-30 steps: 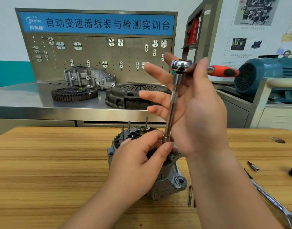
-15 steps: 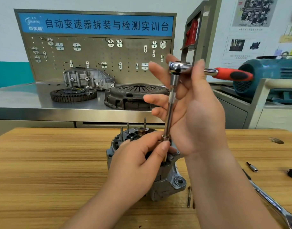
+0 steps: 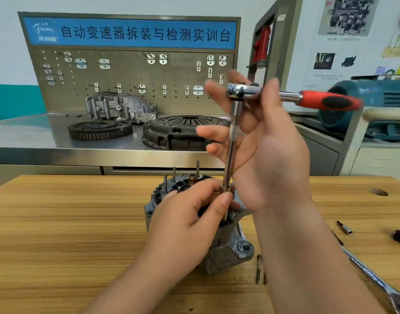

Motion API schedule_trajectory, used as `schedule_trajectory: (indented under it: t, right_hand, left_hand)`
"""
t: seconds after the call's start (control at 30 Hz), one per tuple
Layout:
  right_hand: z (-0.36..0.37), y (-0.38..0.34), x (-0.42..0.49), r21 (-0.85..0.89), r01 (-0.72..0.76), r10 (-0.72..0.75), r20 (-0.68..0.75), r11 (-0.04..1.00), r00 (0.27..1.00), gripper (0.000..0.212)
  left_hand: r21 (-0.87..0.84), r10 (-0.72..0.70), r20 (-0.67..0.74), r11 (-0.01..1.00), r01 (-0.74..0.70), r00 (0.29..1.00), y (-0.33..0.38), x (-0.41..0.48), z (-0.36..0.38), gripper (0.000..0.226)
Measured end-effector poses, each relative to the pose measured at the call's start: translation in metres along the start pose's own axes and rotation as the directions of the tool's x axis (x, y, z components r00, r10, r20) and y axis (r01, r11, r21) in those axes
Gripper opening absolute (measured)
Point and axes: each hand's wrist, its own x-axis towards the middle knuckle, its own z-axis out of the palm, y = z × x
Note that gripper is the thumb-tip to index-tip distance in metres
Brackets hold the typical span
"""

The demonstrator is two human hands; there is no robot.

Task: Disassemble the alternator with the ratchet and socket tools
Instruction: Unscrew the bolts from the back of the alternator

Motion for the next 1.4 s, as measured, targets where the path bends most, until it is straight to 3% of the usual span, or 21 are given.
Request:
schedule_trajectory:
  t: [0.07, 0.13, 0.27, 0.37, 0.47, 0.6, 0.77, 0.87, 0.93, 1.1, 1.23, 1.33, 1.4]
  right_hand:
    - [-0.003, -0.001, 0.001, 0.027, -0.069, 0.069, 0.012, 0.997, 0.998, 0.052]
    - [-0.002, 0.0, 0.001, 0.02, -0.051, 0.051, 0.008, 0.999, 0.999, 0.049]
    - [0.003, 0.004, -0.001, -0.138, 0.167, -0.169, -0.002, 0.976, 0.986, 0.022]
    - [0.003, 0.003, -0.002, -0.143, 0.249, -0.252, 0.0, 0.958, 0.968, 0.024]
    - [0.001, 0.002, -0.001, -0.057, 0.157, -0.159, -0.028, 0.986, 0.987, 0.025]
    - [-0.002, 0.002, 0.002, 0.05, -0.05, 0.051, -0.014, 0.998, 0.999, 0.047]
    - [0.002, 0.006, -0.001, -0.112, 0.134, -0.138, -0.033, 0.985, 0.99, 0.024]
    - [0.004, 0.006, -0.002, -0.132, 0.229, -0.235, -0.024, 0.964, 0.972, 0.022]
    - [0.005, 0.006, -0.003, -0.086, 0.225, -0.228, -0.016, 0.97, 0.974, 0.025]
    - [0.004, 0.007, -0.002, 0.024, 0.047, -0.046, -0.034, 0.999, 0.998, 0.041]
    - [0.006, 0.008, -0.004, -0.158, 0.195, -0.208, -0.069, 0.968, 0.976, 0.021]
    - [0.008, 0.007, -0.004, -0.232, 0.299, -0.315, -0.033, 0.925, 0.948, 0.03]
    - [0.007, 0.007, -0.003, -0.195, 0.273, -0.283, -0.024, 0.942, 0.959, 0.034]
  left_hand:
    - [-0.001, 0.001, 0.022, 1.0, -0.001, 1.0, 0.0, 0.0, 0.0, 0.026]
    - [-0.001, -0.007, 0.027, 1.0, 0.007, 1.0, -0.001, 0.001, -0.001, 0.02]
    - [-0.048, -0.041, 0.026, 0.998, 0.042, 0.999, -0.003, 0.002, -0.003, 0.012]
    - [-0.046, -0.042, 0.038, 0.998, 0.044, 0.998, -0.003, 0.003, -0.005, 0.011]
    - [-0.073, -0.031, 0.049, 0.997, 0.034, 0.998, -0.003, 0.003, -0.007, 0.012]
    - [-0.055, -0.003, 0.085, 0.998, 0.007, 0.996, -0.002, 0.003, -0.007, 0.014]
    - [-0.098, -0.047, 0.05, 0.994, 0.052, 0.998, -0.002, 0.004, -0.006, 0.011]
    - [-0.111, -0.054, 0.037, 0.992, 0.058, 0.998, -0.001, 0.004, -0.006, 0.01]
    - [-0.108, -0.05, 0.034, 0.993, 0.054, 0.998, -0.002, 0.004, -0.006, 0.01]
    - [-0.067, -0.019, 0.071, 0.998, 0.023, 0.997, -0.003, 0.002, -0.007, 0.018]
    - [-0.072, -0.067, 0.063, 0.995, 0.071, 0.996, -0.002, 0.003, -0.007, 0.015]
    - [-0.079, -0.093, 0.043, 0.992, 0.096, 0.995, -0.001, 0.004, -0.006, 0.013]
    - [-0.085, -0.082, 0.032, 0.993, 0.084, 0.996, 0.0, 0.004, -0.005, 0.02]
